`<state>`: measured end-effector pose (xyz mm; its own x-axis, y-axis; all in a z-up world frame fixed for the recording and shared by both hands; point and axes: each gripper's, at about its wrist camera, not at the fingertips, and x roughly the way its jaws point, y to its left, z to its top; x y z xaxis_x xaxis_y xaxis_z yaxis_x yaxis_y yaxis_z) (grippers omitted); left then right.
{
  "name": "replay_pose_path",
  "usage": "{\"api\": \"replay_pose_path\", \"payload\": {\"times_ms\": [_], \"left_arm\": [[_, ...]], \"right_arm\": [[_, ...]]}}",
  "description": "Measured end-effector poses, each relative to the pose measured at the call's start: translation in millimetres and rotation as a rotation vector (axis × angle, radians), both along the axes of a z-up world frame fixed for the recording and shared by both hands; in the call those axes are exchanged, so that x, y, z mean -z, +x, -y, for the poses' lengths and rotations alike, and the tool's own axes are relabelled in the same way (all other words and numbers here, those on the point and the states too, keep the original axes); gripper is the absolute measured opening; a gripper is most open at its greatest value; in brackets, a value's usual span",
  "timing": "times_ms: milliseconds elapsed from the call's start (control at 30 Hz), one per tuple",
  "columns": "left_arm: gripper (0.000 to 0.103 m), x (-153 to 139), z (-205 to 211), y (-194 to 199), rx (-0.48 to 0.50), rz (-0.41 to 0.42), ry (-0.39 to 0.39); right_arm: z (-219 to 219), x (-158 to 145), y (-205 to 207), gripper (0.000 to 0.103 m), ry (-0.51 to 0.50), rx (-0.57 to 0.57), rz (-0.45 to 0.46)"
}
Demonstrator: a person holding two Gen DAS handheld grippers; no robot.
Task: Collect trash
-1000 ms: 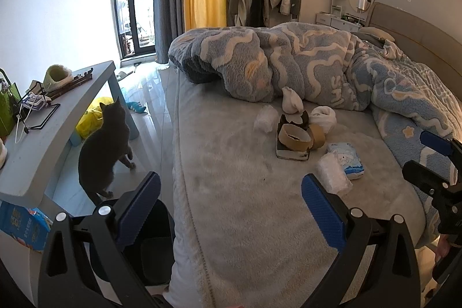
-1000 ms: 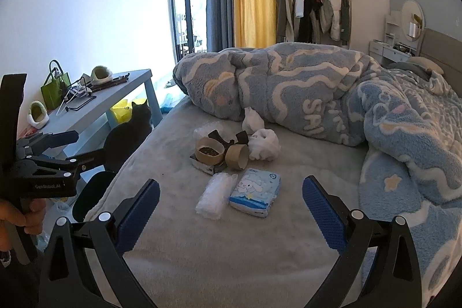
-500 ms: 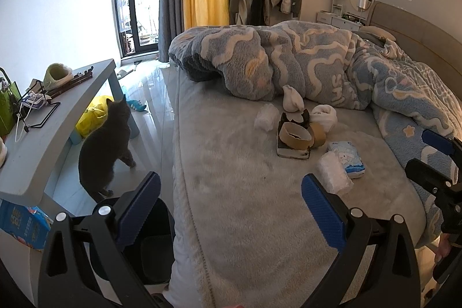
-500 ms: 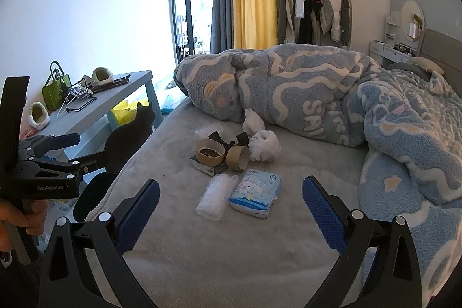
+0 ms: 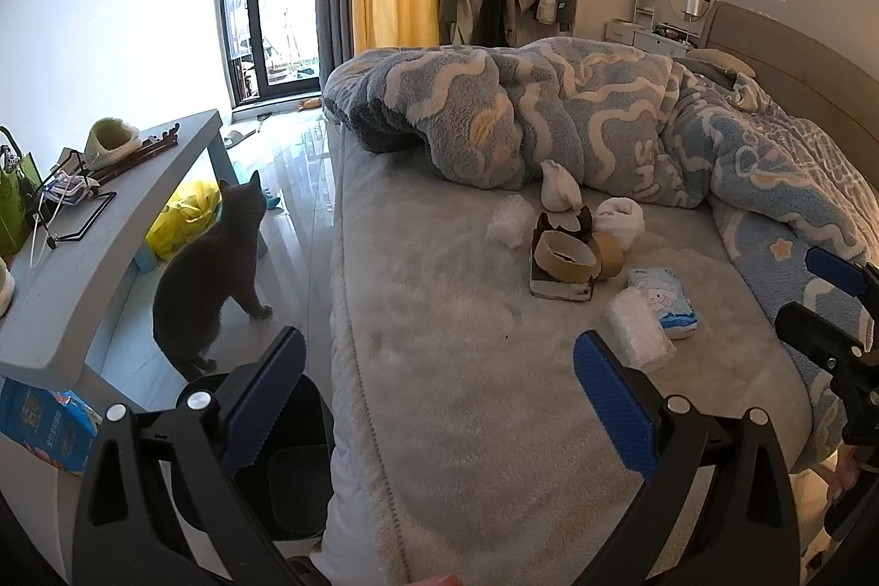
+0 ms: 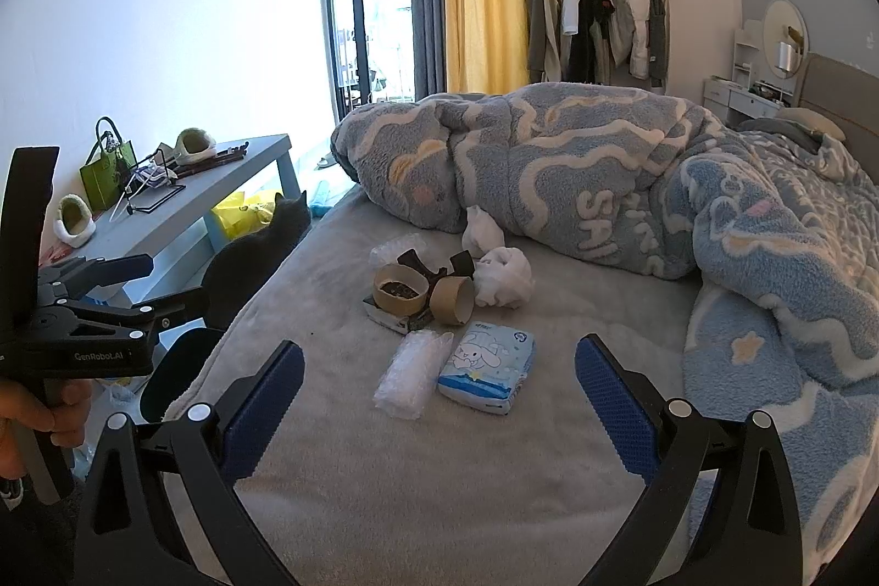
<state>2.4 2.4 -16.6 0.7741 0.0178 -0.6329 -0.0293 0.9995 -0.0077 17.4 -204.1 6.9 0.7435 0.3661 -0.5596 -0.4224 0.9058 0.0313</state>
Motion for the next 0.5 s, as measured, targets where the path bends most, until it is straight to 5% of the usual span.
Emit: {"api": "replay_pose_path", "payload": {"times_ms": [500], "left_arm": [[0.099,9,4,-10,-0.003,-0.016,0.012]], "right_arm": [[0,1,0,0.1,0.003,-0.003,-0.003]]}}
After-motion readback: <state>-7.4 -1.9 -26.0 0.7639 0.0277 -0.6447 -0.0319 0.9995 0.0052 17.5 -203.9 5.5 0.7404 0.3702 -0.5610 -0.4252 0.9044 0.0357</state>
